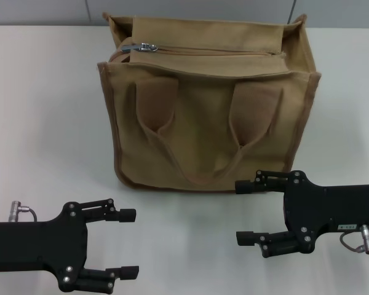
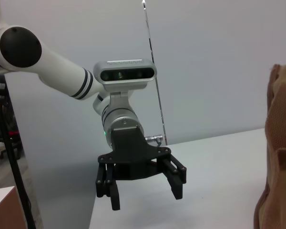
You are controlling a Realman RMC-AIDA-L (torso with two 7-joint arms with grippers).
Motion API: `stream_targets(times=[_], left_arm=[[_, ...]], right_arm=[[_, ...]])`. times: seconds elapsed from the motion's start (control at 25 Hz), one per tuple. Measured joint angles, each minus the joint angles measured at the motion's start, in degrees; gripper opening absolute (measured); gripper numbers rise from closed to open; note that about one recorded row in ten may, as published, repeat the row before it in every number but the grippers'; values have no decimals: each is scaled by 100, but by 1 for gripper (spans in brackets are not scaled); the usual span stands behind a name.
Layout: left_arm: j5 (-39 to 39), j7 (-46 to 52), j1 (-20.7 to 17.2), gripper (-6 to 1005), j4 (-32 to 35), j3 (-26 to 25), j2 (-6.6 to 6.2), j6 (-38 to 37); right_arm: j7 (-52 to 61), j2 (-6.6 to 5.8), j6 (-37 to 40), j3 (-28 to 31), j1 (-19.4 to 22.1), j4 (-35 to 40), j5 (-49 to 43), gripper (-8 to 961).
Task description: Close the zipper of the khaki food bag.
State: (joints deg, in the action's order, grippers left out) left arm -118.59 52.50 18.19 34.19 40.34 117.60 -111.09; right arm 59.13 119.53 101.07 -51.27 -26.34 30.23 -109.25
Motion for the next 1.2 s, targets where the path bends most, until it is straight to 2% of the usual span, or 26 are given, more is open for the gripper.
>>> stream_targets(times=[0.56,0.64,0.76,0.84,0.88,0.96,1.04,1.08,1.2], left_arm=[[62,-131,-40,823,0,-175,35,48],[90,-251,-50,823,-40,-552,69,84],[180,-469,-53,823,-297,-1582,96,172],[361,-463,-45,822,-610,-2609,96,365],[375,-460,-45,822,-624,-2653,96,377],[584,-476,-20,822,-873,-3378,94,652],[661,-518,0,822,-945,-3540,95,803],[710,-559,112,822,-1017,-3616,98,1139],[685,-547,242,822,-1030,-3518,98,1426]], right_arm=[[-70,9,-187,-13,-37,-242,48,815],[-173,8,-239,18,-76,-407,67,815],[-461,8,-284,40,-142,-728,185,815],[-695,8,-291,28,-162,-920,312,815],[-785,8,-291,18,-165,-1002,361,814],[-972,8,-292,9,-170,-1148,463,814],[-1134,11,-293,27,-185,-1270,510,814],[-1222,14,-292,38,-196,-1348,530,814],[-1357,16,-293,42,-229,-1497,577,814]])
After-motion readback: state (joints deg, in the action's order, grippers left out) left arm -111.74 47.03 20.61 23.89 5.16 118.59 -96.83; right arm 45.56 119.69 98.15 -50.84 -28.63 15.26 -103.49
